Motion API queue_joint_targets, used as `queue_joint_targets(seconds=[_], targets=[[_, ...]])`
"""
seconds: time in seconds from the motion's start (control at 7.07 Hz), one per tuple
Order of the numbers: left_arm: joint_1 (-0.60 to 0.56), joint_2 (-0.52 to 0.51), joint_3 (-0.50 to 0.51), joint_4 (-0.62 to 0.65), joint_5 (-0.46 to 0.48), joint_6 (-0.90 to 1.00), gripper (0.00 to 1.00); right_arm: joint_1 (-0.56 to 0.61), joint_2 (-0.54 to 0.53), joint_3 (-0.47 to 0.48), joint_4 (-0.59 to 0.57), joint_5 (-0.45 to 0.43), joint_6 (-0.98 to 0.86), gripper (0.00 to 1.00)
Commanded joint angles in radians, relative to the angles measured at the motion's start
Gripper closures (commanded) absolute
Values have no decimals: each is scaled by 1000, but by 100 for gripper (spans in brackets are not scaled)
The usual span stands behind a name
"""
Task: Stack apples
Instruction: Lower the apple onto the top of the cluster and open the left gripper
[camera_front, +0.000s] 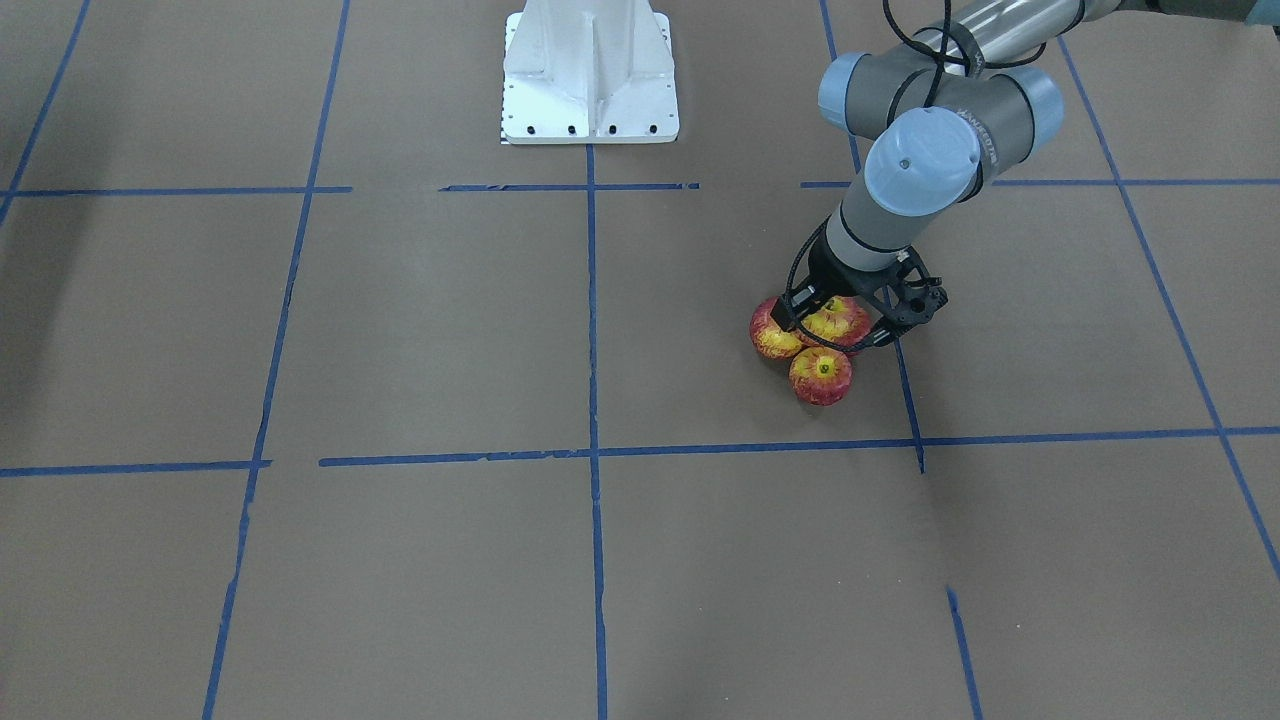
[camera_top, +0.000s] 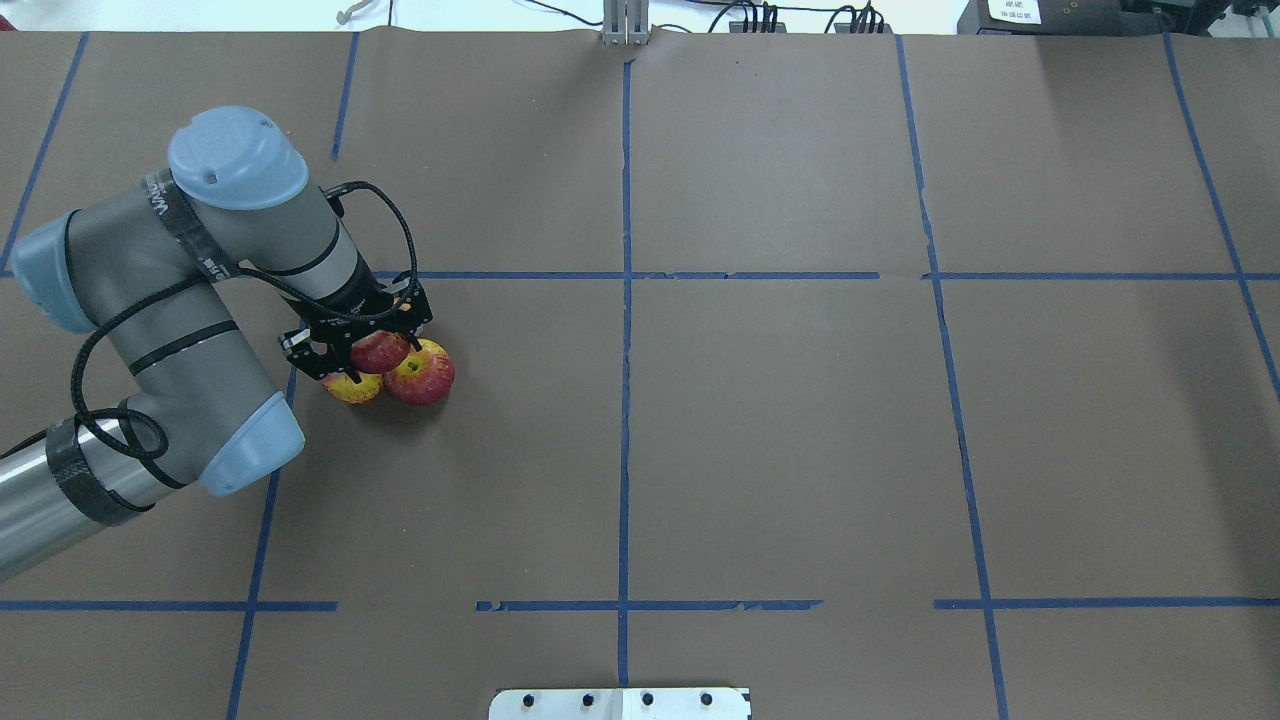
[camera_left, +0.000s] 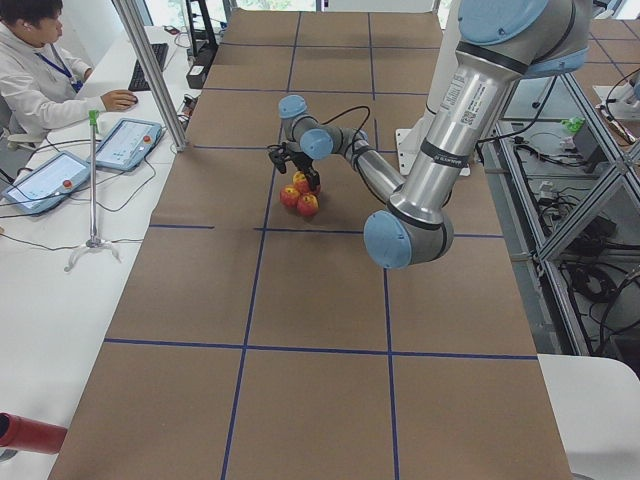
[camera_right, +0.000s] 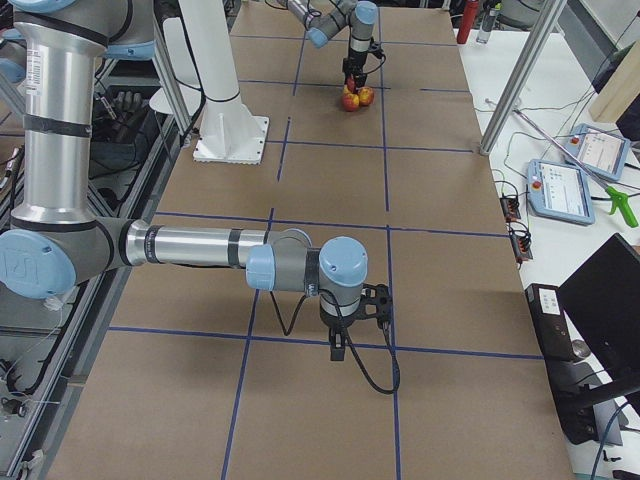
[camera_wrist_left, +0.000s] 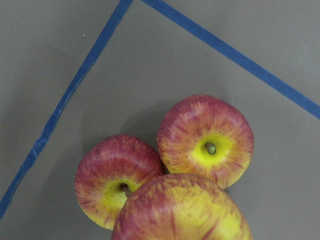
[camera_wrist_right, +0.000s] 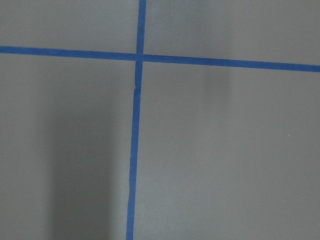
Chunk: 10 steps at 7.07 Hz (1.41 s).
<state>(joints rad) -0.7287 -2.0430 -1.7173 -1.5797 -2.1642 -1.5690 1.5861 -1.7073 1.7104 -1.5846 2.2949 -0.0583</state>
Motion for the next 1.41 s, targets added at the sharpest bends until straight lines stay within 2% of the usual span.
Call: queue_joint_targets(seconds=[0.0,0.28,0.42,0.57,0.71,0.85,0.99,1.27], targets=[[2,12,-7,1,3,9,74,0,0,0,0,0,0,0],[2,14,-7,1,10,10,74,0,0,0,0,0,0,0],[2,12,-5,1,9,10,67,0,0,0,0,0,0,0],[3,12,-2,1,9,10,40,0,0,0,0,0,0,0],[3,12,1,0,10,12,21,0,0,0,0,0,0,0],[3,14,2,1,15,12,7,0,0,0,0,0,0,0],[3,14,2,1,24,12,1,0,0,0,0,0,0,0],[-1,14,-16,9,23,12,1,0,0,0,0,0,0,0]])
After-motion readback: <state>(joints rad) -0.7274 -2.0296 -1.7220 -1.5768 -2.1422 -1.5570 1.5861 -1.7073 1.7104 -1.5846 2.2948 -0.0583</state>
